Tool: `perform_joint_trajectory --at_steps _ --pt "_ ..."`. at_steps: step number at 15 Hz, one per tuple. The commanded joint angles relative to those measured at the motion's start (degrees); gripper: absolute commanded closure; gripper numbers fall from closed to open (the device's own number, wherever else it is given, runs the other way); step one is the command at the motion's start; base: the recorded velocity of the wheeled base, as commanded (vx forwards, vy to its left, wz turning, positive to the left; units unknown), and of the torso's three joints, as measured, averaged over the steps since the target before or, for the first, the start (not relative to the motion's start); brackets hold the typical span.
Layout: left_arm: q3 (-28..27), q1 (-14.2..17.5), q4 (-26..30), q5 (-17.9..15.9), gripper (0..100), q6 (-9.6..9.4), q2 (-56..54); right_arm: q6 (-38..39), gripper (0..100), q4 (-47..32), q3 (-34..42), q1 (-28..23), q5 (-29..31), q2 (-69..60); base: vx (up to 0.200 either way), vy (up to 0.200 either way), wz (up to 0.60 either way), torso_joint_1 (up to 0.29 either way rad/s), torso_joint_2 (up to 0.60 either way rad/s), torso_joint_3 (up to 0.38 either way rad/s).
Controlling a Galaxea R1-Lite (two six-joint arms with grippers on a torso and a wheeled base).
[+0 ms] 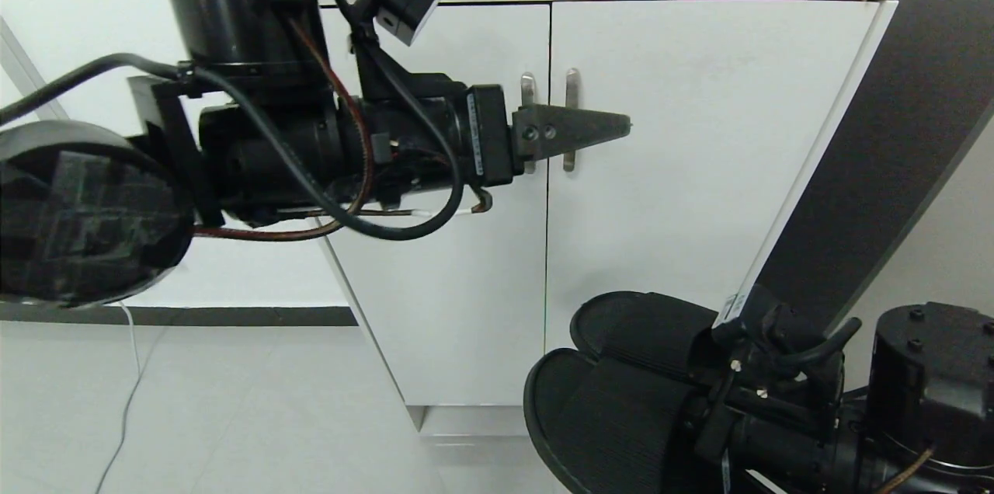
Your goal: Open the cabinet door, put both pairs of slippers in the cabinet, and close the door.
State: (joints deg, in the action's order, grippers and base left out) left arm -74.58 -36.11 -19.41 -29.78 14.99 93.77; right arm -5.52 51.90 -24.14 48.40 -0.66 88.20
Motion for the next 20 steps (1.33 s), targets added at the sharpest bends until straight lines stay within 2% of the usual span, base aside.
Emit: perform_joint_trajectory --at_steps 1,2,3,4,6,12,15,20 --pt "-5.49 -0.1 0.6 -0.54 0 1.62 5.72 -0.01 100 0.05 0.06 0.03 -0.04 0.75 0.0 0.0 0.0 0.0 0.0 0.0" --pt "-6.54 -0.1 0.6 -0.28 0 2.5 6.43 0.07 100 0.05 0.06 0.03 -0.04 0.83 0.0 0.0 0.0 0.0 0.0 0.0" --pt "-6.63 -0.1 0.6 -0.1 0 2.58 6.78 -0.01 100 0.05 0.06 0.03 -0.13 0.92 0.0 0.0 0.0 0.0 0.0 0.0" --pt "-6.63 -0.1 0.6 0.43 0 2.58 7.13 -0.01 100 0.05 -0.03 0.03 -0.04 1.1 0.0 0.0 0.0 0.0 0.0 0.0" --pt "-6.72 0.07 0.25 3.68 0 2.5 7.13 -0.01 100 0.05 -0.03 0.03 -0.04 1.1 0.0 0.0 0.0 0.0 0.0 0.0" --pt "-7.07 0.78 -3.62 7.81 0 2.32 9.59 0.07 100 0.05 0.06 0.03 -0.13 1.89 0.0 0.0 0.0 0.0 0.0 0.0" --pt "-9.53 0.69 -4.06 10.36 0 2.23 12.84 0.07 100 0.05 -0.03 0.03 -0.13 1.98 0.0 0.0 0.0 0.0 0.0 0.0" --pt "-12.69 0.78 -4.06 10.53 0 2.32 15.65 0.07 100 0.14 0.06 0.03 -0.13 2.94 0.0 0.0 0.0 0.0 0.0 0.0"
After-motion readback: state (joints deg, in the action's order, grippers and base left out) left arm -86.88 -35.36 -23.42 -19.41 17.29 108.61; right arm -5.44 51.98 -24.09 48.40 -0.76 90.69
